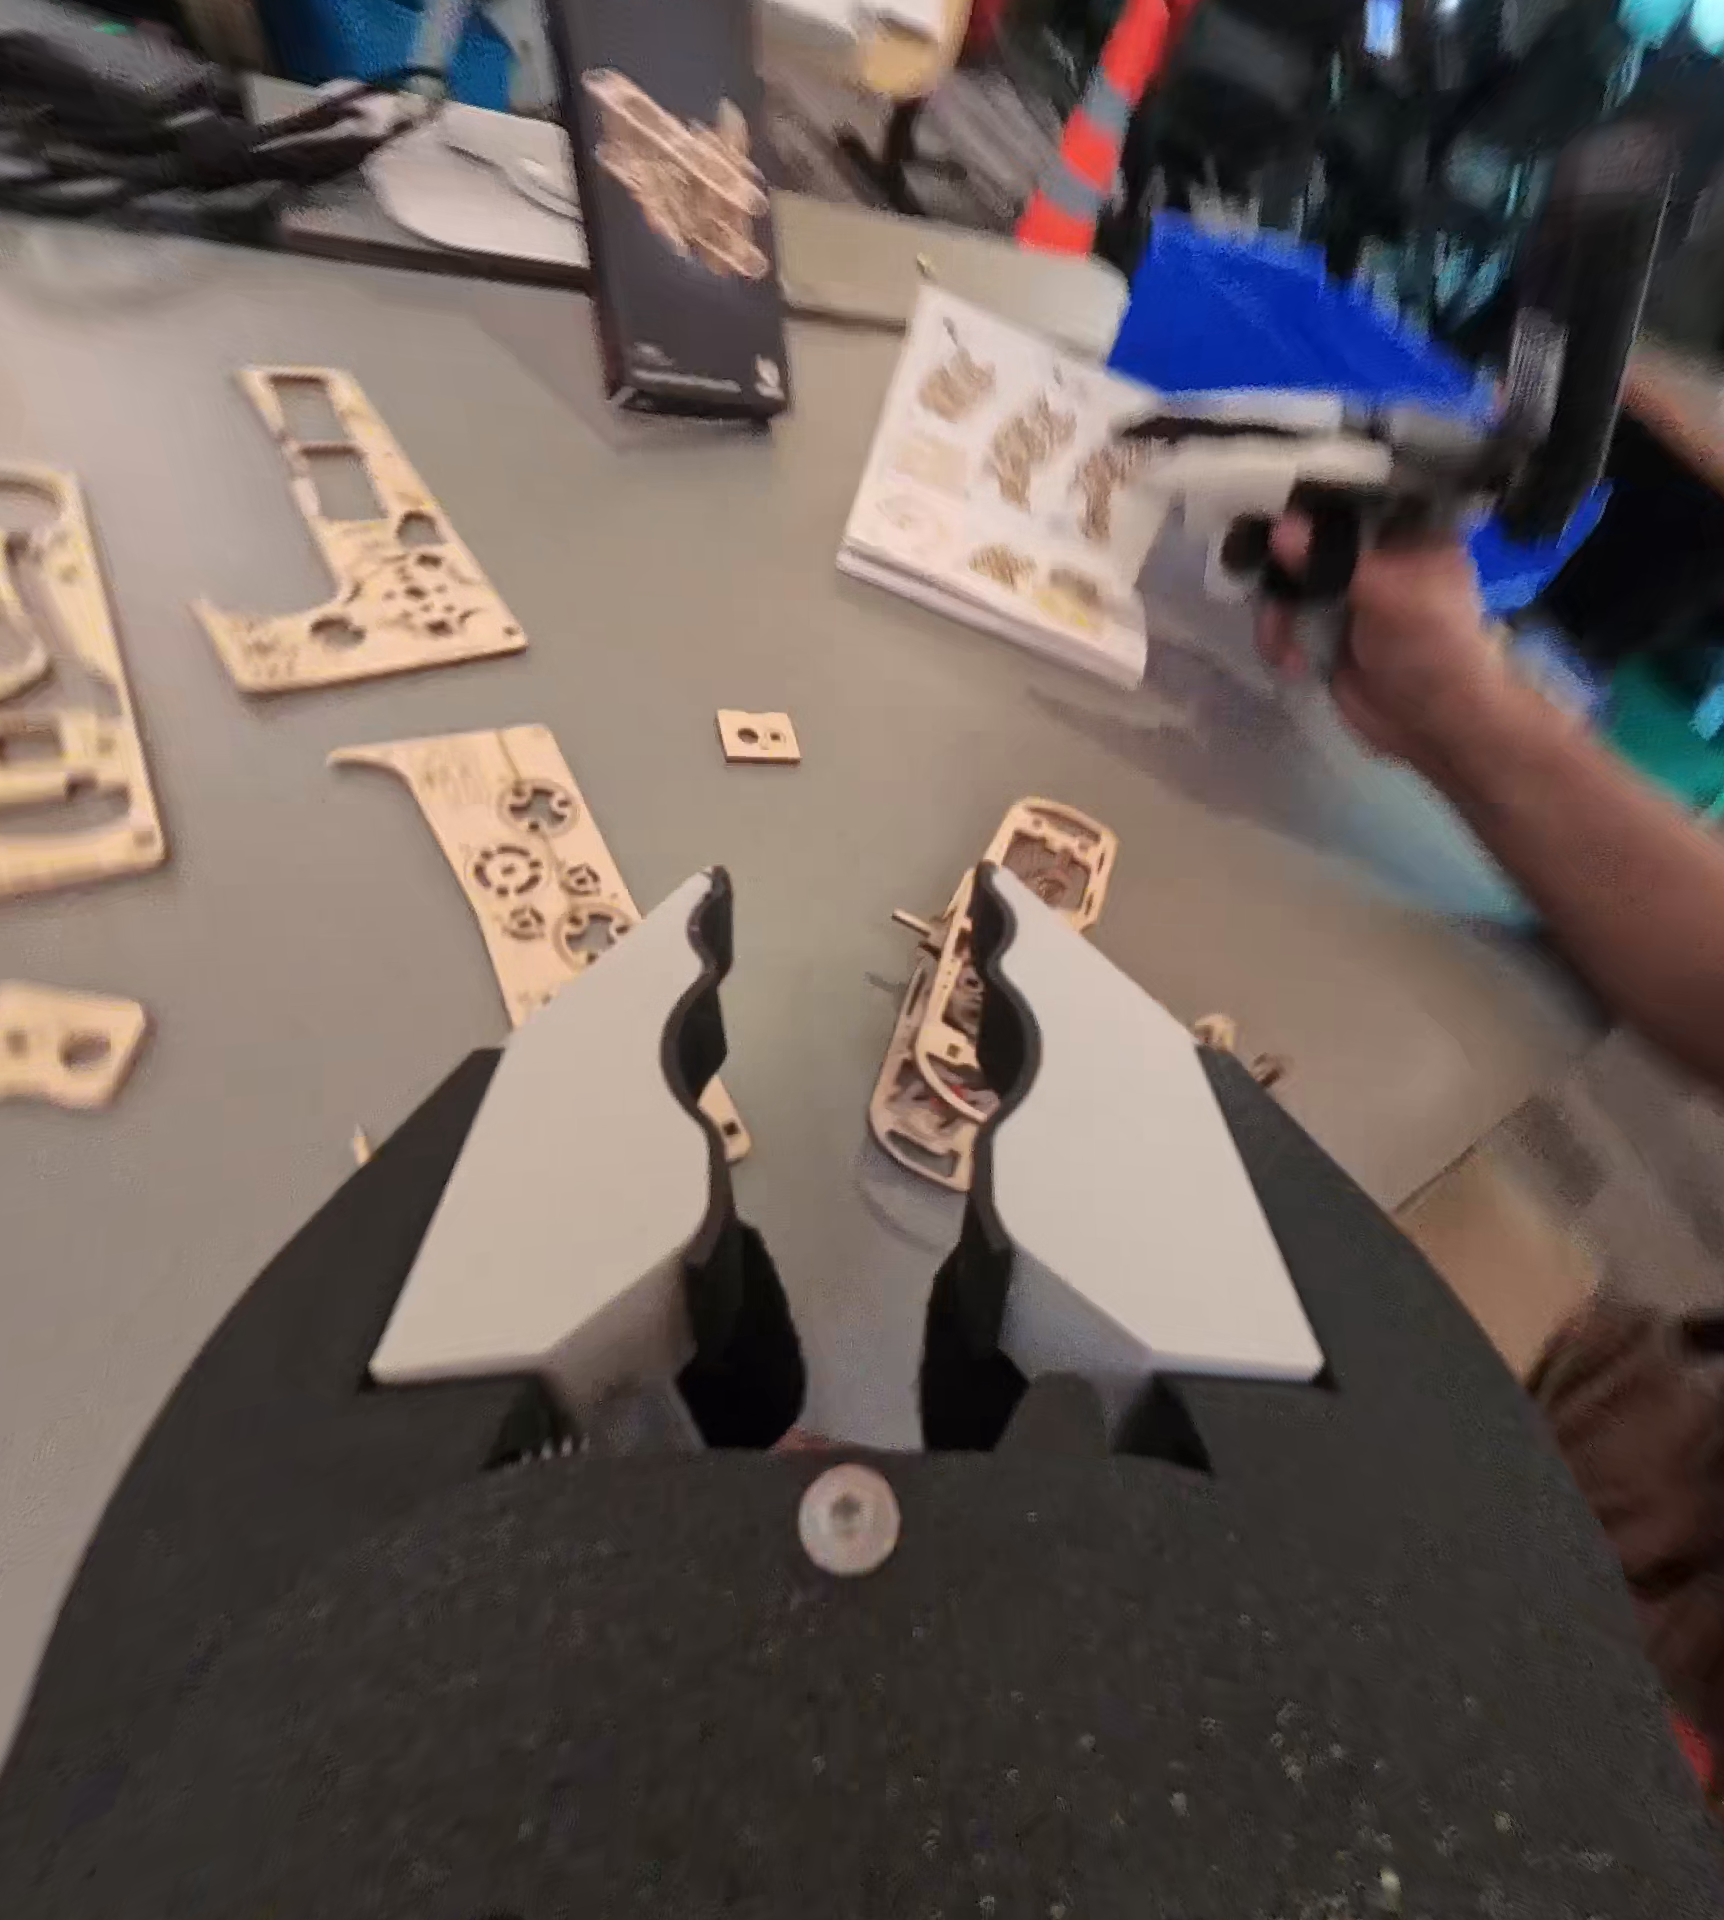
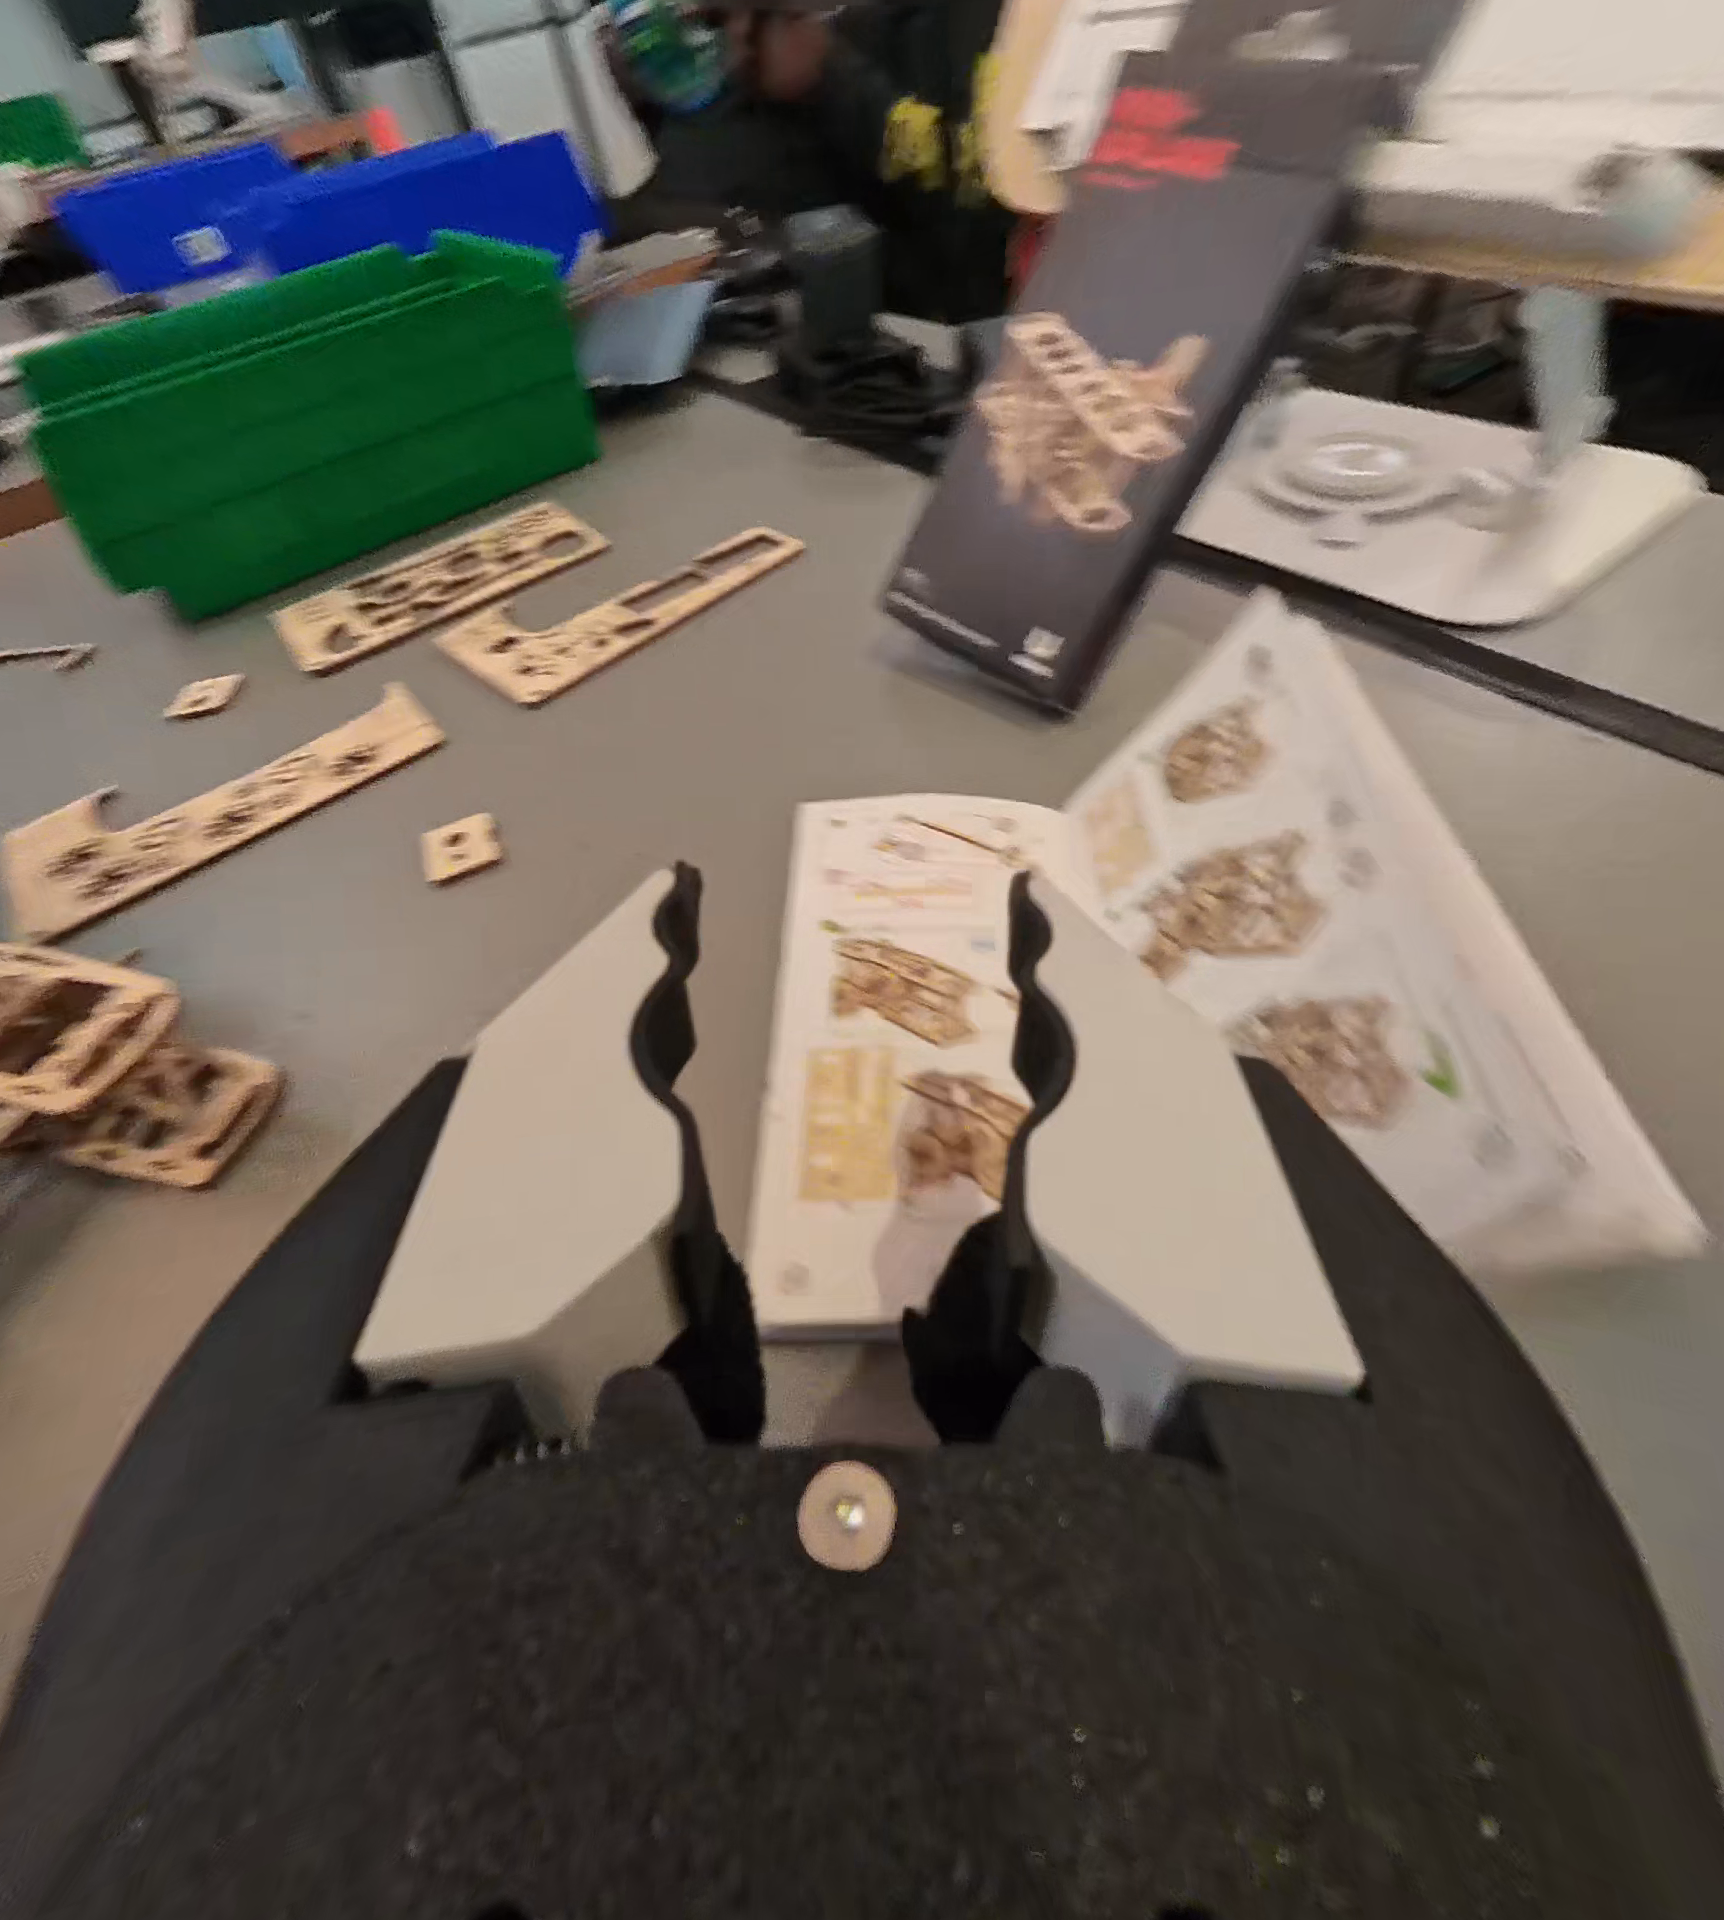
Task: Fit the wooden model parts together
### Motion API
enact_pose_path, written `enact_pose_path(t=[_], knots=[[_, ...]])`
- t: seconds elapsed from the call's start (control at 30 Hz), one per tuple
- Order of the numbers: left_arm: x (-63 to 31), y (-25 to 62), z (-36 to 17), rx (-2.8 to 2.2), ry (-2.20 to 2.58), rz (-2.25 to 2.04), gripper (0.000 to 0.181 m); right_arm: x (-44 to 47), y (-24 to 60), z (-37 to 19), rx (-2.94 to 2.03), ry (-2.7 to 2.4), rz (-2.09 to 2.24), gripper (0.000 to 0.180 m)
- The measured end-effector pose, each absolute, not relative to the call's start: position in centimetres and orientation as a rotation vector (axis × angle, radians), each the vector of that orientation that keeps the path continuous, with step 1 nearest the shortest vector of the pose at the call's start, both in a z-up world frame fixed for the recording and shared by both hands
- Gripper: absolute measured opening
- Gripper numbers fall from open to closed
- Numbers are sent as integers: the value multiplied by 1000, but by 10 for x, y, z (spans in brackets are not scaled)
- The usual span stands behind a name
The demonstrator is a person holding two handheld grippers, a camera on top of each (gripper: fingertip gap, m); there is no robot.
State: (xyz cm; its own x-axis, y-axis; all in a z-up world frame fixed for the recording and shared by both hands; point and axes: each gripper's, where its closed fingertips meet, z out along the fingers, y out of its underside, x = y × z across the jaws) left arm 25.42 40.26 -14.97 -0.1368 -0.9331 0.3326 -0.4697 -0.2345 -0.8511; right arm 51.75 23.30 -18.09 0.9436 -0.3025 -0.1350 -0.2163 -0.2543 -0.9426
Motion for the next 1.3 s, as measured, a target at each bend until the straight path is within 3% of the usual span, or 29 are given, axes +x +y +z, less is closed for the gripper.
enact_pose_path(t=[0.1, 0.27, 0.6, 1.3], knots=[[237, 422, -154, -1814, 1279, -1525, 44, 535, 213, -198, -1825, 511, -153, 78], [245, 463, -158, -1856, 1189, -1572, 51, 543, 214, -204, -1864, 498, -200, 80], [251, 480, -192, -1727, 1422, -1064, 46, 540, 213, -204, -1871, 477, -186, 76], [248, 475, -203, -1630, 1539, -884, 42, 573, 190, -210, -1908, 592, -474, 66]])
